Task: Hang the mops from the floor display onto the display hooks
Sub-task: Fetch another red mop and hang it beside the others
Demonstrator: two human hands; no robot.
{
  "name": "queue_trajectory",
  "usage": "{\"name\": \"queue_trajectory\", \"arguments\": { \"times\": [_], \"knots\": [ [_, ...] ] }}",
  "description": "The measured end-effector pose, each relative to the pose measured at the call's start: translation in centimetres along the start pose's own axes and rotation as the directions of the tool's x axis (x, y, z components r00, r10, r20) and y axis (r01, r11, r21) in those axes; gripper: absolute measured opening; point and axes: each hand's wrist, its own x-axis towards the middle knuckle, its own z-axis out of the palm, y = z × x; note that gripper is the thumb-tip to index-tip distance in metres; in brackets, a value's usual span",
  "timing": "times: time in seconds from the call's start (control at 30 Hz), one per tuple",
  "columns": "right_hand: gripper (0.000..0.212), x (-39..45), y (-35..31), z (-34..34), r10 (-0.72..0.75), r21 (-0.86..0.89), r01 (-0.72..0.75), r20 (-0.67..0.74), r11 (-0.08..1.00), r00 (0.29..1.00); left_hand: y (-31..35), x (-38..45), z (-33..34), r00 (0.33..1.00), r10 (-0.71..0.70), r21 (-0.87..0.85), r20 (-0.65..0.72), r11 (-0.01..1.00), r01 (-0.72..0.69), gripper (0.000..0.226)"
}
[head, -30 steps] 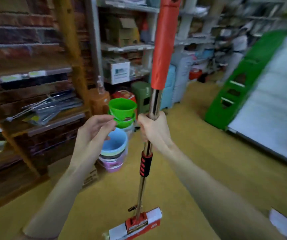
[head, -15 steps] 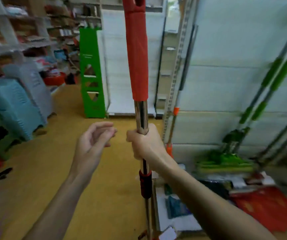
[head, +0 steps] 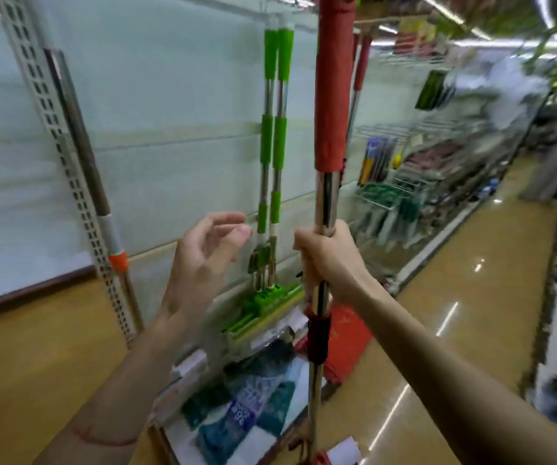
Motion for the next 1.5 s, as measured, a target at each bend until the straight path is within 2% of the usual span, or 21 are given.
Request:
{"name": "queue_trajectory", "arguments": {
  "times": [0.1, 0.2, 0.43, 0.6, 0.73, 1.0, 1.17, 1.33, 1.5],
  "knots": [
    [0.034, 2.3, 0.0, -4.1, -0.021, -0.028, 0.018, -0.127, 0.999, 0.992, -0.5, 3.5, 3.3, 0.997, 0.024, -0.044, 0.068, 0.999, -0.021, 0.036],
    [0.026, 3.7, 0.3, -8.2, -0.049, -0.027, 0.044, -0.197, 0.999, 0.979, -0.8, 6.1, 7.0, 0.989, 0.041, -0.06, 0.14, 0.998, -0.033, 0.034],
    [0.03, 7.4, 3.0, -17.8, -0.086, -0.017, 0.084, -0.209, 0.996, 0.974, -2.1, 10.0, 17.2, 0.973, 0.096, -0.067, 0.209, 0.994, -0.084, 0.031],
    [0.026, 11.9, 5.4, -24.7, -0.043, 0.02, 0.049, -0.233, 0.999, 0.972, -3.4, 12.2, 25.2, 0.976, 0.104, -0.042, 0.189, 0.994, -0.098, 0.042],
    [0.04, 15.4, 7.1, -29.8, 0.005, 0.091, 0.013, -0.193, 0.996, 0.981, -4.2, 14.0, 30.9, 0.985, 0.097, -0.013, 0.146, 0.995, -0.096, 0.039],
    [0.027, 23.7, 10.1, -36.3, 0.049, 0.094, -0.04, -0.095, 0.995, 0.994, -6.5, 19.1, 38.3, 0.996, 0.057, 0.041, 0.076, 0.997, -0.06, 0.041],
    [0.032, 29.3, 11.9, -38.4, 0.047, 0.095, -0.044, -0.025, 0.994, 0.999, -8.9, 23.3, 41.0, 0.999, 0.043, 0.026, 0.02, 0.999, -0.043, 0.04],
    [0.036, 34.8, 12.6, -40.0, 0.059, 0.11, -0.06, 0.013, 0.992, 0.998, -11.5, 28.6, 43.4, 0.998, 0.043, -0.002, -0.044, 0.999, -0.044, 0.024],
    [0.037, 39.5, 13.0, -41.2, 0.024, 0.091, -0.029, 0.066, 0.995, 0.998, -12.7, 32.7, 45.9, 0.997, 0.047, 0.012, -0.068, 0.999, -0.046, 0.027]
  ]
}}
